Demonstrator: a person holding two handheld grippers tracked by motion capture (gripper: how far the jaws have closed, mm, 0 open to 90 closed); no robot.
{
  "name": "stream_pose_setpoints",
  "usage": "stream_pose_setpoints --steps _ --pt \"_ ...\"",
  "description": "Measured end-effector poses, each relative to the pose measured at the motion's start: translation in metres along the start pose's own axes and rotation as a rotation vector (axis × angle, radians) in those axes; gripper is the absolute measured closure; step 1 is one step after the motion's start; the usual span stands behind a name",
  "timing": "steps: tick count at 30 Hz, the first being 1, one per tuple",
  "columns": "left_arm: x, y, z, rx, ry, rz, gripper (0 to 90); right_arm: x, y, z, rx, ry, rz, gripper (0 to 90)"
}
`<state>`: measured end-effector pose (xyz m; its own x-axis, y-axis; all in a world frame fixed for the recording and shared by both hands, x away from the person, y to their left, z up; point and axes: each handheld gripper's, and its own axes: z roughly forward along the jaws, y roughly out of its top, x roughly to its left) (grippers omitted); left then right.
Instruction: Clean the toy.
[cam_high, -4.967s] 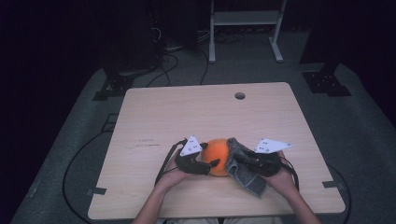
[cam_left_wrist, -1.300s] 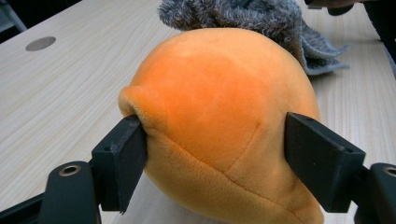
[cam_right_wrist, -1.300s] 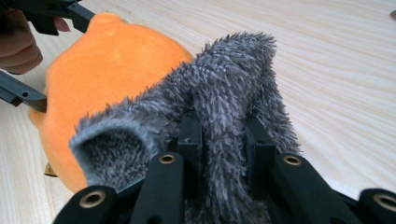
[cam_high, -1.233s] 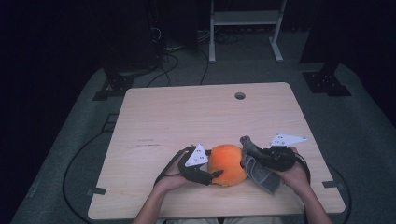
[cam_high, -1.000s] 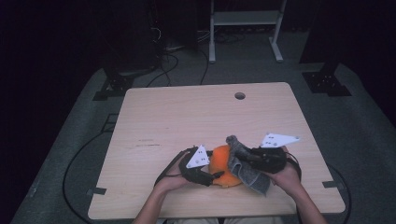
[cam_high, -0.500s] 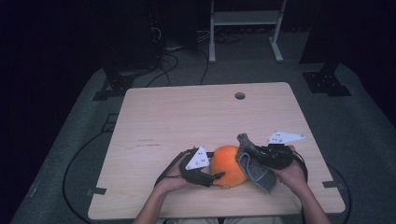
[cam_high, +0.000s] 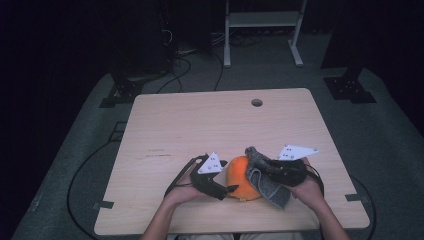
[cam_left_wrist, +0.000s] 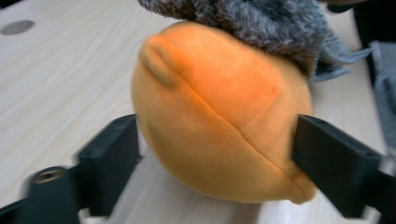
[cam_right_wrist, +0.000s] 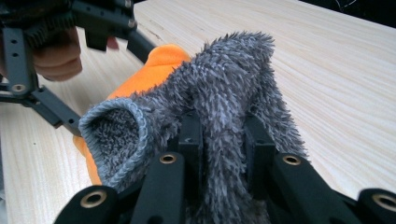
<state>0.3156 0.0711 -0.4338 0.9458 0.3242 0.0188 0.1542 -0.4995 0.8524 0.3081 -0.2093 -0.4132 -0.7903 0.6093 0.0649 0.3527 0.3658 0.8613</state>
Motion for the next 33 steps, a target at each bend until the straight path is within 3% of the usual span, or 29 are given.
stream_pose_setpoints --steps 1,4,9,11,13,16,18,20,24,33 --pt "-0.001 0.0 0.001 -0.004 0.001 0.008 23.8 -0.002 -0.002 -0.001 -0.003 0.003 0.008 72.6" --pt "-0.006 0.002 0.004 -0.017 0.015 0.029 29.6 -0.006 -0.005 -0.002 -0.005 0.009 0.021 72.4" --pt "-0.013 0.005 0.005 -0.014 0.021 0.073 32.0 -0.012 -0.006 -0.013 0.026 -0.017 0.027 72.6" --pt "-0.014 0.006 0.005 -0.01 0.023 0.091 32.3 -0.01 0.001 -0.019 0.031 -0.047 0.001 71.9" --pt "-0.016 0.007 0.006 -0.01 0.021 0.103 32.7 -0.004 0.011 -0.025 0.017 -0.031 -0.018 72.1" --pt "-0.022 0.01 0.006 0.003 0.017 0.163 33.5 0.008 0.03 -0.025 -0.019 0.026 -0.057 72.3" --pt "-0.027 0.012 0.006 0.012 0.012 0.207 34.1 0.013 0.037 -0.016 0.002 0.046 -0.078 72.3" --pt "-0.029 0.012 0.006 0.036 0.023 0.225 34.8 0.014 0.038 -0.005 0.044 0.039 -0.089 72.2" --pt "-0.024 0.007 0.006 0.025 0.017 0.183 34.9 0.004 0.031 0.003 0.045 0.052 -0.054 72.4" --pt "-0.02 0.004 0.005 0.017 0.028 0.152 34.3 -0.028 -0.007 -0.014 0.091 -0.054 0.049 72.6"
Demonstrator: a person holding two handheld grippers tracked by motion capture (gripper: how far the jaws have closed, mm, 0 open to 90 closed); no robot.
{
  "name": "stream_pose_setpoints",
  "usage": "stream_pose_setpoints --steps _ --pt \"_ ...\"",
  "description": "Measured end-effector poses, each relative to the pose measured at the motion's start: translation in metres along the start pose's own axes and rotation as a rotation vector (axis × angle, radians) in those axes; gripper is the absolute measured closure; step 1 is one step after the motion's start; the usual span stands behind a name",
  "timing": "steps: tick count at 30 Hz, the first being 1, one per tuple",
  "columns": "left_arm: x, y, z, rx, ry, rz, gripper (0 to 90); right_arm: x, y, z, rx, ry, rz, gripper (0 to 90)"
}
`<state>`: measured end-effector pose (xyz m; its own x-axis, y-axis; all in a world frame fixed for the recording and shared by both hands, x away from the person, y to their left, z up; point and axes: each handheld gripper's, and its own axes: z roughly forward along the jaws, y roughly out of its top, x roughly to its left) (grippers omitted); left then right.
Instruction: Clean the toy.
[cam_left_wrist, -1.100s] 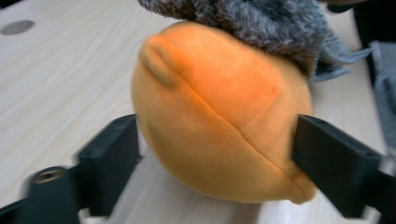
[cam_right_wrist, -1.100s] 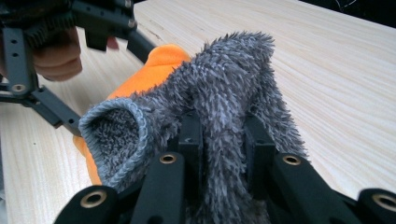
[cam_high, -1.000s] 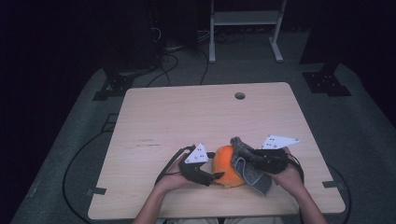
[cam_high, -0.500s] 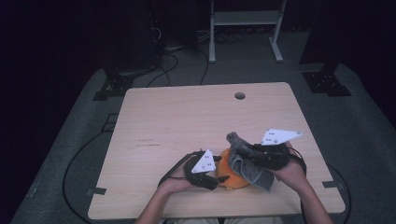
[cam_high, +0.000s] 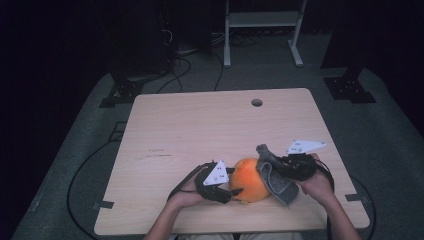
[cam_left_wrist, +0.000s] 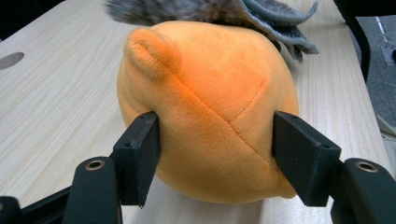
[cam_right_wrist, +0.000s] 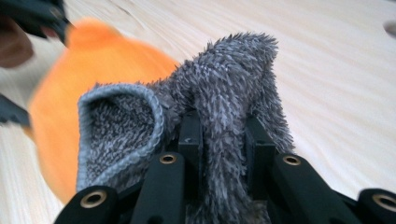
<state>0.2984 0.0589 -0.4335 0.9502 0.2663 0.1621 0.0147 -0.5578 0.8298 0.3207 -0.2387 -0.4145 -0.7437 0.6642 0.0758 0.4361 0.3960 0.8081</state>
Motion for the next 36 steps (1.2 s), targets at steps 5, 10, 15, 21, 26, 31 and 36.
stream_pose_setpoints --steps 5,10,15,21,26,31,36 --pt "0.005 -0.002 0.0 0.013 0.025 -0.031 34.2 0.012 -0.008 -0.018 -0.041 -0.005 -0.015 72.7" --pt "0.009 -0.005 0.0 0.024 0.053 -0.05 32.1 0.042 -0.002 -0.018 -0.047 0.103 -0.125 72.3" --pt "0.013 -0.003 -0.009 -0.03 -0.012 -0.07 23.3 0.032 -0.004 -0.006 -0.033 0.058 -0.111 72.3" --pt "0.012 -0.006 -0.004 -0.033 -0.02 -0.057 36.5 0.018 -0.003 0.0 -0.038 0.042 -0.081 72.3" --pt "0.012 -0.005 -0.004 -0.031 -0.012 -0.055 42.4 0.008 -0.003 0.0 -0.012 -0.058 -0.062 73.1" --pt "0.012 -0.004 -0.002 -0.039 0.008 -0.079 43.2 0.026 0.006 -0.014 -0.078 -0.02 -0.104 73.3" --pt "0.009 -0.003 -0.001 -0.015 0.018 -0.035 39.0 0.048 0.012 -0.006 -0.082 0.027 -0.183 73.1"
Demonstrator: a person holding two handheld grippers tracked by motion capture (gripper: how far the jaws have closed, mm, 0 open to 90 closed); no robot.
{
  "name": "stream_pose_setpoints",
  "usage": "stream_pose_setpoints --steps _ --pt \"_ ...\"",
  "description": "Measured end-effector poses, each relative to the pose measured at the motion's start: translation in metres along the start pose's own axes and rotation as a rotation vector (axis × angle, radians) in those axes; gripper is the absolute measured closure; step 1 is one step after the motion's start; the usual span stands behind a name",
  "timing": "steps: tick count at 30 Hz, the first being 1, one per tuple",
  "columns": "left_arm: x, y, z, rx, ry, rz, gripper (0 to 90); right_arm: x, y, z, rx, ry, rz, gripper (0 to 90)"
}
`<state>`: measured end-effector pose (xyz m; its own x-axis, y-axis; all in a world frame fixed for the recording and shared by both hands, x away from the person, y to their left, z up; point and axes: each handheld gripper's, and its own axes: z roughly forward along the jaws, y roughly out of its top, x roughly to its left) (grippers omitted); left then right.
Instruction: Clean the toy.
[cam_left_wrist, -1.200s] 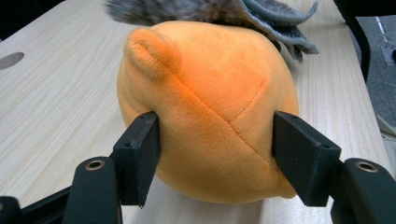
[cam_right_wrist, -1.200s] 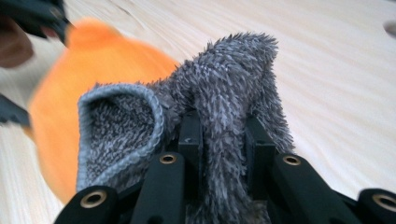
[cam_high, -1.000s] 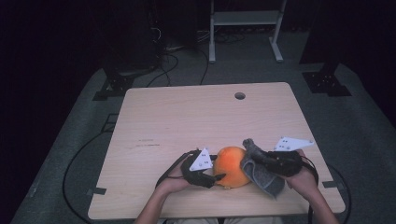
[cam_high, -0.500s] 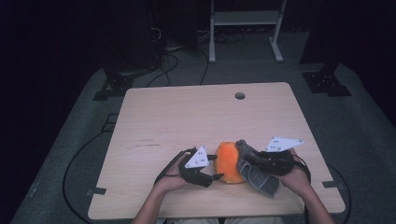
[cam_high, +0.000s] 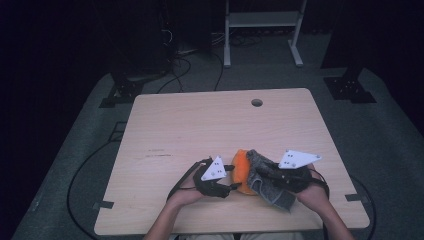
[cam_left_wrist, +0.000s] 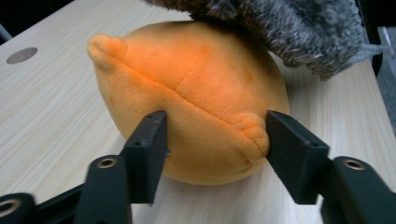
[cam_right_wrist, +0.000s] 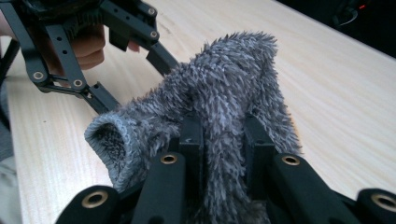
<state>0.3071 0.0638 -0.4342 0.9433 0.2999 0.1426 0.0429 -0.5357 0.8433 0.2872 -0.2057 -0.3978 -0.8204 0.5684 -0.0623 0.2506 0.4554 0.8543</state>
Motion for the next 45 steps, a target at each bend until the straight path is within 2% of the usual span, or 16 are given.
stream_pose_setpoints --steps 2,5,9,12,15,18,20,22,25,28,31,34,36,41,43,45 --pt "0.001 -0.001 -0.002 -0.005 0.001 0.005 37.7 -0.004 -0.001 0.004 0.008 0.012 0.018 73.1" --pt "0.001 -0.001 -0.002 -0.02 0.004 0.006 45.5 -0.011 -0.003 0.007 0.01 0.009 0.029 73.1" --pt "0.001 0.002 0.001 -0.034 0.032 -0.018 53.8 -0.018 -0.004 0.01 0.015 -0.043 0.034 72.9" --pt "0.001 0.004 0.002 -0.038 0.043 -0.037 55.1 -0.02 -0.003 0.008 0.014 -0.077 0.044 73.3" --pt "0.001 0.004 0.003 -0.049 0.038 -0.064 54.8 -0.012 0.0 0.002 -0.013 -0.078 0.023 73.7" --pt "-0.001 0.008 0.004 -0.054 0.041 -0.069 54.5 0.001 0.006 0.0 -0.046 -0.032 -0.02 73.6" --pt "-0.002 0.009 0.005 -0.044 0.044 -0.067 54.5 0.01 0.008 0.003 -0.044 -0.018 -0.045 73.6" --pt "-0.002 0.009 0.005 -0.039 0.046 -0.069 54.3 0.013 0.006 0.007 -0.028 -0.034 -0.063 73.5" --pt "-0.001 0.006 0.005 -0.029 0.047 -0.073 54.3 0.008 -0.002 0.006 -0.023 -0.053 -0.039 73.4" --pt "0.001 0.004 0.004 -0.025 0.04 -0.079 54.2 0.0 -0.011 0.0 0.002 -0.099 -0.021 73.4" --pt "0.001 0.004 0.004 -0.029 0.034 -0.081 53.9 -0.015 -0.027 -0.008 0.039 -0.136 0.038 73.5" --pt "0.0 0.005 0.005 -0.033 0.025 -0.08 53.6 -0.024 -0.039 -0.011 0.08 -0.154 0.073 73.4" --pt "-0.001 0.007 0.004 -0.035 0.024 -0.082 53.3 -0.023 -0.042 -0.014 0.072 -0.144 0.088 73.4" --pt "-0.002 0.009 0.006 -0.039 0.022 -0.084 53.3 -0.007 -0.027 -0.016 0.009 -0.091 0.046 73.3" --pt "-0.002 0.009 0.006 -0.04 0.024 -0.085 53.3 -0.002 -0.025 -0.012 0.017 -0.09 0.022 73.2" --pt "-0.001 0.008 0.005 -0.049 0.027 -0.096 53.0 -0.004 -0.029 -0.009 0.026 -0.103 0.034 73.2"
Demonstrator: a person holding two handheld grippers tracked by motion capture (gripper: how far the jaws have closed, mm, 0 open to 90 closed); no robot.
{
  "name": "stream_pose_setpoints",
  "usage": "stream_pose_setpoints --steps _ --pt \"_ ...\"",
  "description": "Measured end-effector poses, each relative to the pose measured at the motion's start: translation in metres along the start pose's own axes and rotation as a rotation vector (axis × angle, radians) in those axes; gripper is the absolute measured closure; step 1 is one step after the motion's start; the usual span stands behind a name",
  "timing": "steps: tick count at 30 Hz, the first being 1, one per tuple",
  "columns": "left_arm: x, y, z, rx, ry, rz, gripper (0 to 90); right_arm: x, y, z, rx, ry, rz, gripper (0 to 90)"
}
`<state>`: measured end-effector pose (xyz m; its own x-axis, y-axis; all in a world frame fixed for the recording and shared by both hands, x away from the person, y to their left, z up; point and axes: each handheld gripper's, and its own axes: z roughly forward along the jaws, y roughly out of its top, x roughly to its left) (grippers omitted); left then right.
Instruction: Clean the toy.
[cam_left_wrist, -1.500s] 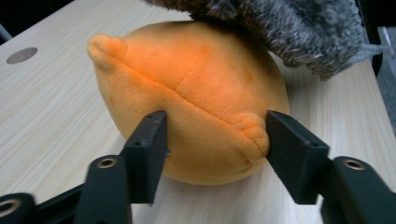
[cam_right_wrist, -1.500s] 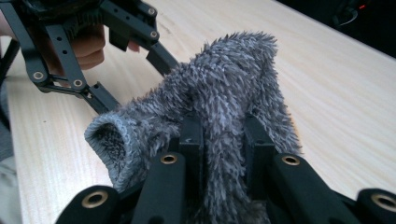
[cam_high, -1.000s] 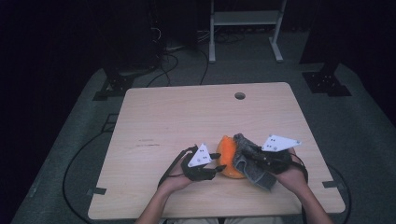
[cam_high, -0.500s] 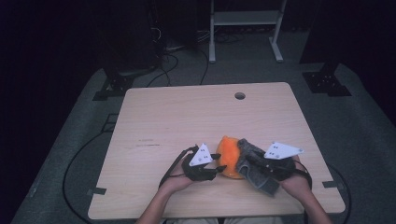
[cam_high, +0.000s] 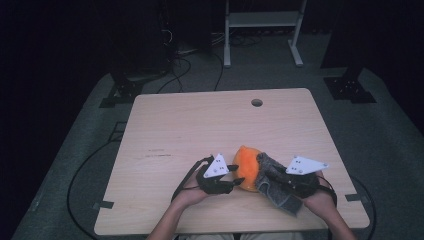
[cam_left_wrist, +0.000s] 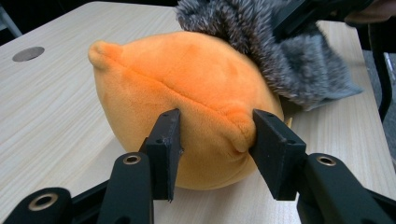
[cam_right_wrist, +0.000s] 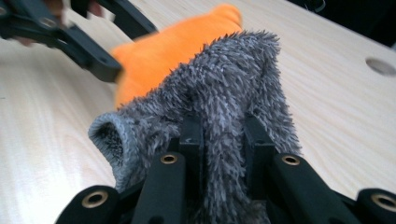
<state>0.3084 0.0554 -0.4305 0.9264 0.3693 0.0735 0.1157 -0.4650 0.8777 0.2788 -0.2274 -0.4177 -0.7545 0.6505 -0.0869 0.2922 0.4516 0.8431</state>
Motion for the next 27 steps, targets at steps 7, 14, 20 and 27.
stream_pose_setpoints --steps 7,14,20,27 --pt "0.001 -0.001 0.001 -0.007 0.013 -0.022 51.9 -0.011 -0.016 -0.004 0.033 -0.069 0.076 73.5" --pt "0.002 -0.001 0.002 -0.008 0.025 -0.041 51.6 0.013 -0.004 -0.004 -0.03 0.016 0.002 72.9" --pt "0.004 -0.003 0.002 -0.006 0.022 -0.048 51.1 -0.017 -0.028 0.001 0.059 -0.048 0.089 73.1" --pt "0.004 -0.003 0.002 -0.008 0.012 -0.042 51.1 -0.025 -0.026 -0.011 0.016 -0.002 0.147 73.0"
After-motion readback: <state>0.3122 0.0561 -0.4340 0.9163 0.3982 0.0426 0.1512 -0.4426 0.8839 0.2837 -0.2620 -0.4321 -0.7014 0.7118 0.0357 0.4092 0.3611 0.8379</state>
